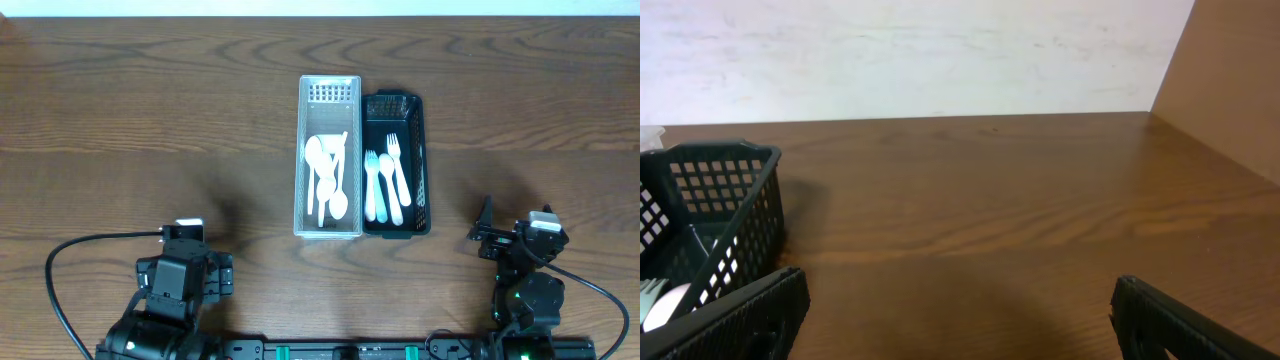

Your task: Pack container

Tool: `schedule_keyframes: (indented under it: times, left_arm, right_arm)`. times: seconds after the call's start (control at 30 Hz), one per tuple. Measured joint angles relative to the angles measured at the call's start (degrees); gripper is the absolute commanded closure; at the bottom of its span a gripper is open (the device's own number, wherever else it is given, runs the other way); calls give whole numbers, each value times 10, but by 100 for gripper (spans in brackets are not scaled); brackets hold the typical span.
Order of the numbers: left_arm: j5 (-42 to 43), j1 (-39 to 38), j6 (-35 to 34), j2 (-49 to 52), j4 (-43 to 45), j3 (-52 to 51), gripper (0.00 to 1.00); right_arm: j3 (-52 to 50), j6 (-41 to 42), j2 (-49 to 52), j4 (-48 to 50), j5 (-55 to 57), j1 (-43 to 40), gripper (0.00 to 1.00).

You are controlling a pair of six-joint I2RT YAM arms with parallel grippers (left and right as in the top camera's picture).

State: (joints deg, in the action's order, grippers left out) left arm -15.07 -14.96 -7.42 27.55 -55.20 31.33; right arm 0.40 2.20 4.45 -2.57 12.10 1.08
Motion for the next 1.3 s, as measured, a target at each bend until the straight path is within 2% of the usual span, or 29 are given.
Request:
schedule_keyframes:
  times: [0.1, 0.2, 0.33, 0.5, 0.63, 0.77, 1.03, 1.3]
  left_arm:
    - [1, 48, 0, -19, 1, 0, 2]
    - [1, 101, 0, -55, 49, -1, 2]
    - [5, 135, -1, -119, 163, -22, 2]
    - [32, 143, 9, -191, 327, -121, 2]
    - [69, 144, 21, -212, 465, -214, 2]
    - [96, 144, 32, -216, 560, -277, 2]
    - [132, 144, 55, -267, 537, -301, 2]
    - [143, 144, 59, -269, 535, -300, 2]
  right_arm:
    - [0, 0, 0, 0, 0, 0, 1]
    - [0, 0, 0, 0, 0, 0, 1]
    - [0, 0, 0, 0, 1, 0, 1]
    - [0, 0, 0, -1, 2, 0, 1]
    - [0, 0, 0, -1, 2, 0, 1]
    - [0, 1, 0, -1, 2, 0, 1]
    - [0, 2, 1, -1, 2, 0, 1]
    - [0, 2, 1, -1, 2, 0, 2]
